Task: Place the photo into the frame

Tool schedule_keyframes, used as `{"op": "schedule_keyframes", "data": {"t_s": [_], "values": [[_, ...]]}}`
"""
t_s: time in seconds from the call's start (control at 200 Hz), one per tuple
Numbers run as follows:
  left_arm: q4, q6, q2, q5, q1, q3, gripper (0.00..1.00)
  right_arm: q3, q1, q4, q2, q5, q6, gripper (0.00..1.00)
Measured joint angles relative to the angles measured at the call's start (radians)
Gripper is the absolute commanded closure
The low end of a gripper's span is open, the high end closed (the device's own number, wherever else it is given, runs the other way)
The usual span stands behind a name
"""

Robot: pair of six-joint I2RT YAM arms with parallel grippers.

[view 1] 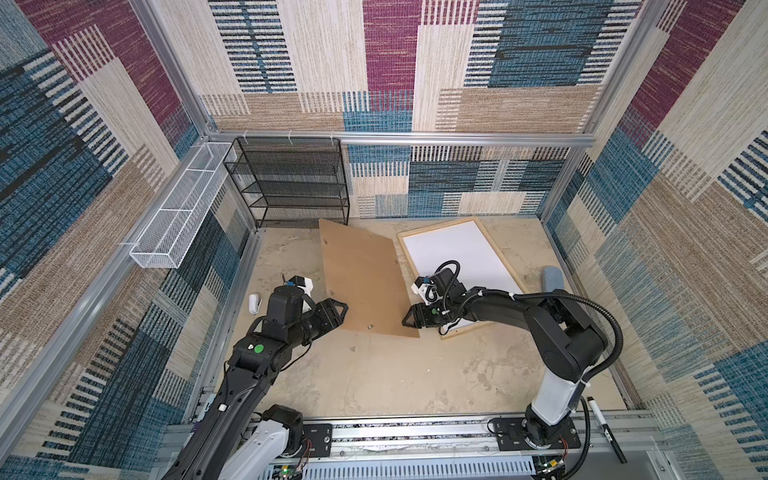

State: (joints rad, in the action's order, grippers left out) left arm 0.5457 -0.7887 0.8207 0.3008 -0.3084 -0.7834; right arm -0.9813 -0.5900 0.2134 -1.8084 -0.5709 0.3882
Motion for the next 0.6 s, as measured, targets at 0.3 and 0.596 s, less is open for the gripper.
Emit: {"op": "schedule_keyframes", "data": {"t_s": [0.3,0.596], "values": [[-0.073,-0.045,0.028,0.097,0.001,0.003,0.37,-0.001,-0.005,0.033,0.001,-0.104,-0.013,0.36],[0.055,0.037,0.055,0.008,0.001,-0.114,0.50,-0.002,-0.005,0.047,0.009,-0.108,-0.032,0.36]]}}
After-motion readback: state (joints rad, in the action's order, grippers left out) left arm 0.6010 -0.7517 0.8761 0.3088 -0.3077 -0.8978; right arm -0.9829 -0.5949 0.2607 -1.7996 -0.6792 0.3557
